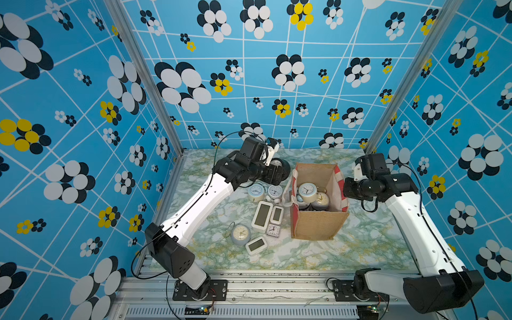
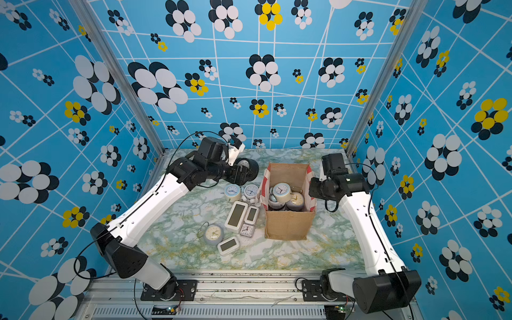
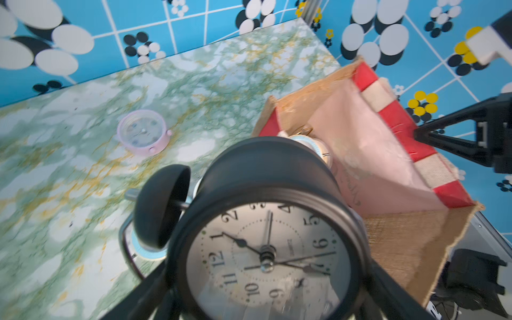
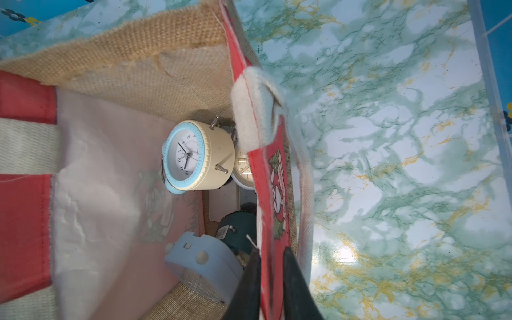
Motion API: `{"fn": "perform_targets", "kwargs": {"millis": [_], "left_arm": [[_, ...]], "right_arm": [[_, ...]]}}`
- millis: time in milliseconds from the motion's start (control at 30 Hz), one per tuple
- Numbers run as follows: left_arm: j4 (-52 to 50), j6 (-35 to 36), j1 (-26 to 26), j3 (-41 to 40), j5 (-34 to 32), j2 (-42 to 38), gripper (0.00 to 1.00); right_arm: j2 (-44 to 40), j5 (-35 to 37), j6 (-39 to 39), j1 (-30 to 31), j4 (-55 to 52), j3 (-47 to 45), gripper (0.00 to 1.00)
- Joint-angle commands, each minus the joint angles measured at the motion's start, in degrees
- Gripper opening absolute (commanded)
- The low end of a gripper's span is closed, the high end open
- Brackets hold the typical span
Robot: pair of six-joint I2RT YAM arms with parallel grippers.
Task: Put the alarm clock into the canvas bag
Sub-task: Place the alarm at the canvas bag.
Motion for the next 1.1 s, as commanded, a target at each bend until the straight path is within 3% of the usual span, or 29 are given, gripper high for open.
{"fn": "perform_targets", "kwargs": {"millis": [0,267,367,500,933,1067], "left_arm": [[-1.8,4.5,-3.6,6.2,2.0,3.7,0.47],[-8.9,9.5,-10.5,20.6,5.9,15.3,0.46],[-12.4,11.6,-11.4,24.2,9.3,19.3,0.45],[-15.0,14.0,-12.8,26.1,12.6,23.4,0.44],[-16.7,17.3,-17.7,27.0,23.9,34.5,0.44],[-17.1,18.1,-18.1,26.7,22.5,38.1,0.44]], "right_arm": [[-1.4,-0.4,0.9,0.1,-2.1,-1.7,0.20],[-2.6,-2.6,2.0,0.1,-1.6,-4.2,0.21],[-2.9,-3.1,2.2,0.1,-1.2,-4.9,0.14],[-3.1,-3.5,2.4,0.2,-0.8,-4.8,0.00],[-3.5,-3.4,2.9,0.1,-0.2,-3.4,0.00],[-3.2,-3.5,2.9,0.1,-0.3,-2.9,0.00]]}}
